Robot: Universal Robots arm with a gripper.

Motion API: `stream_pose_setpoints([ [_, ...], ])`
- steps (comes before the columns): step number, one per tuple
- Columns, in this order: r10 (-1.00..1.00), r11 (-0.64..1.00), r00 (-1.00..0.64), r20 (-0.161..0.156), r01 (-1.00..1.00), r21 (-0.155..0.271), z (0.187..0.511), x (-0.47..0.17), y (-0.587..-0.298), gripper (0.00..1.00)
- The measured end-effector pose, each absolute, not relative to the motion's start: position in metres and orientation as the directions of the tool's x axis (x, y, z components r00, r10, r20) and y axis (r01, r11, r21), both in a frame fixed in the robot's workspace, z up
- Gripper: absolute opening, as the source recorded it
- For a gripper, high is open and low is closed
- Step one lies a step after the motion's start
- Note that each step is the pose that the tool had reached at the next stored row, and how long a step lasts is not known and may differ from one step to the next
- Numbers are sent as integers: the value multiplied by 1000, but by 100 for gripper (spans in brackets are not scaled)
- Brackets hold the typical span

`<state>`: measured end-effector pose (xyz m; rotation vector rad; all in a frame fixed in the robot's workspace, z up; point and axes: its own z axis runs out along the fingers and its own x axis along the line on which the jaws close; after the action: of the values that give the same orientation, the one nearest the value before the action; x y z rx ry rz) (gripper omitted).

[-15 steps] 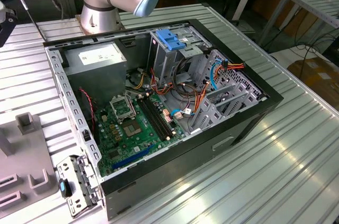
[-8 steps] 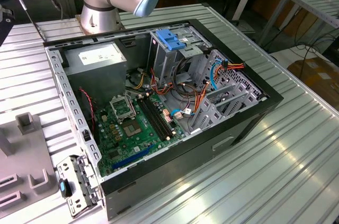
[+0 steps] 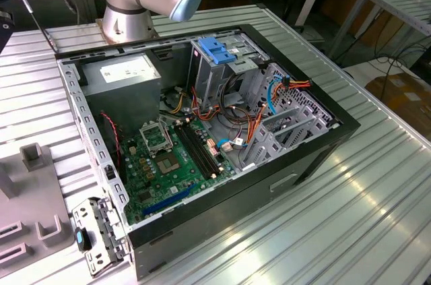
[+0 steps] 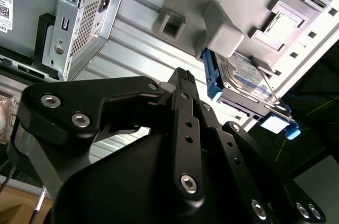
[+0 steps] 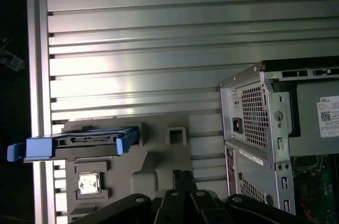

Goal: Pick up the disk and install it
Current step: 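Reach for the disk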

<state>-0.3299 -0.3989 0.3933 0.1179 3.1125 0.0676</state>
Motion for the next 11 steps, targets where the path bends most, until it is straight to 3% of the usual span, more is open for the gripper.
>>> stream_pose_setpoints([
  [11,76,996,-997,-24,75,44,393,-335,-399,11],
])
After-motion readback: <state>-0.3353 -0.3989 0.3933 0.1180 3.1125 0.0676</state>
